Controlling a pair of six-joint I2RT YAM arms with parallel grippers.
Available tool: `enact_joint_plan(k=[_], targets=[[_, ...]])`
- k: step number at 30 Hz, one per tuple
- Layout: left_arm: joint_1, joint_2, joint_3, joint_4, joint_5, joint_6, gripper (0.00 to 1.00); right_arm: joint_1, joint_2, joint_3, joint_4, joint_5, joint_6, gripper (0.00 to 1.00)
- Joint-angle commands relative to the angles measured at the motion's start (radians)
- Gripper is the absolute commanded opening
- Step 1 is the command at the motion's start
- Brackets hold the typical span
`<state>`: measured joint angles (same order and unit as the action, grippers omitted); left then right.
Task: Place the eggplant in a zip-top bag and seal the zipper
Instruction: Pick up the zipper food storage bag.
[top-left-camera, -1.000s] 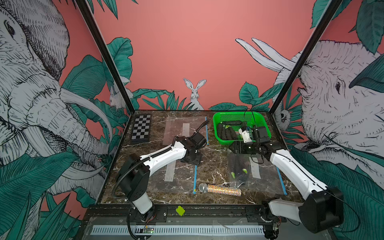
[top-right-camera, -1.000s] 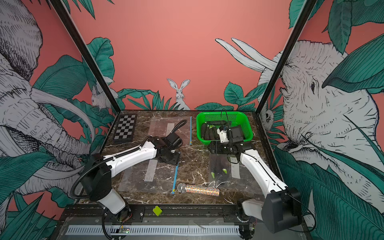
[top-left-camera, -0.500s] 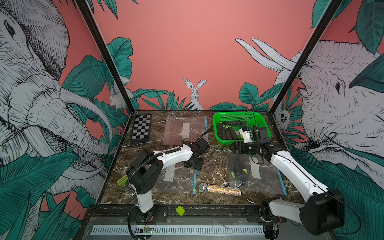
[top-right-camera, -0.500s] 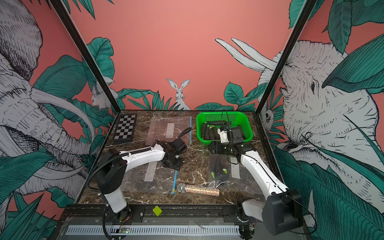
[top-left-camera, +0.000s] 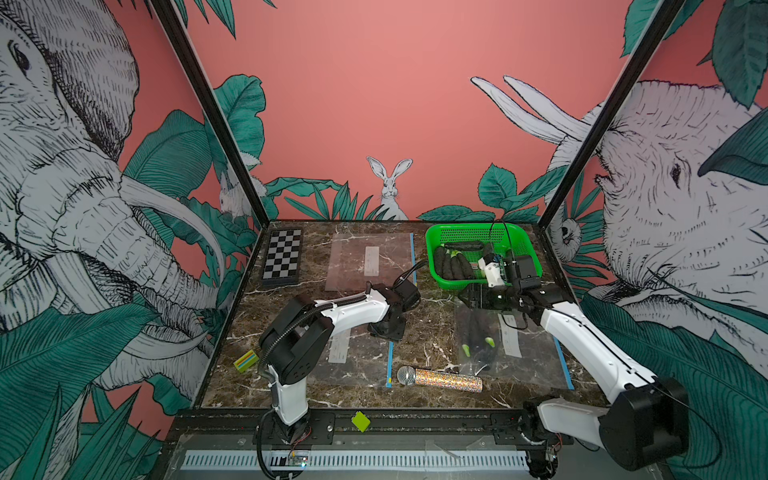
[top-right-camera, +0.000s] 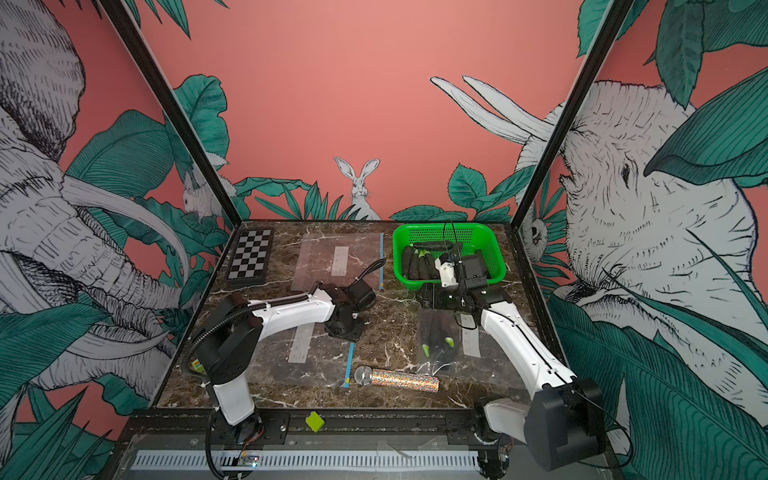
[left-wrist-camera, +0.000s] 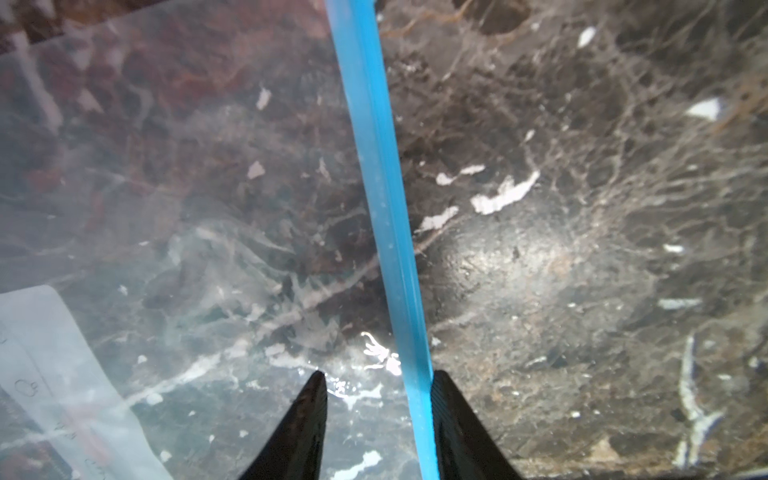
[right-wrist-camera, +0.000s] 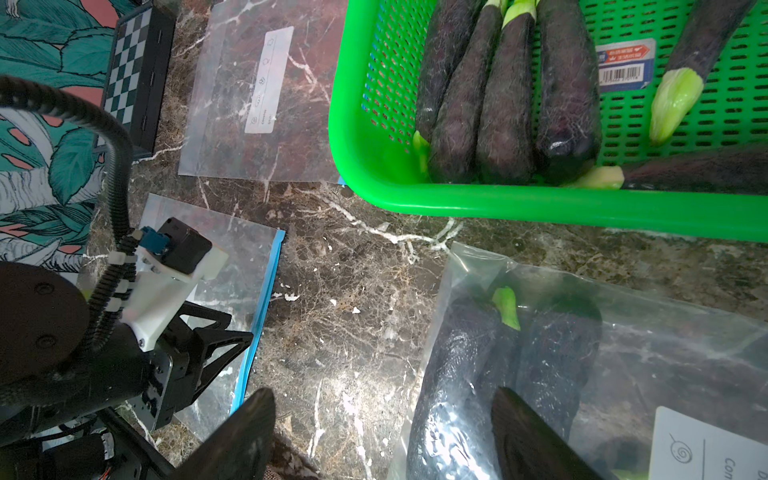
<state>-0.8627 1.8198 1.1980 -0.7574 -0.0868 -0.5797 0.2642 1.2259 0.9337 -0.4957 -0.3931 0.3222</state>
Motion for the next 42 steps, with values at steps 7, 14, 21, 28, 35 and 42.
enact_joint_plan(k=[7, 14, 21, 28, 35, 42], targets=[[-0.008, 0.019, -0.013, 0.027, 0.014, -0.002, 0.44, 0.004, -0.003, -0.020, 0.029, 0.010, -0.003, 0.80], [-0.009, 0.032, -0.018, 0.032, 0.005, -0.002, 0.38, 0.005, 0.000, -0.021, 0.029, 0.013, -0.006, 0.79], [-0.009, 0.011, -0.021, 0.002, -0.032, 0.001, 0.22, 0.005, 0.003, -0.022, 0.031, 0.013, -0.006, 0.79], [-0.009, -0.041, 0.009, -0.052, -0.060, 0.011, 0.03, 0.004, 0.002, -0.024, 0.031, 0.014, -0.008, 0.79], [-0.009, -0.119, 0.101, -0.147, -0.093, 0.036, 0.00, 0.011, 0.008, -0.024, 0.042, -0.022, -0.011, 0.77], [-0.009, -0.194, 0.185, -0.200, -0.114, 0.052, 0.00, 0.118, 0.045, -0.024, 0.123, -0.102, 0.018, 0.79]])
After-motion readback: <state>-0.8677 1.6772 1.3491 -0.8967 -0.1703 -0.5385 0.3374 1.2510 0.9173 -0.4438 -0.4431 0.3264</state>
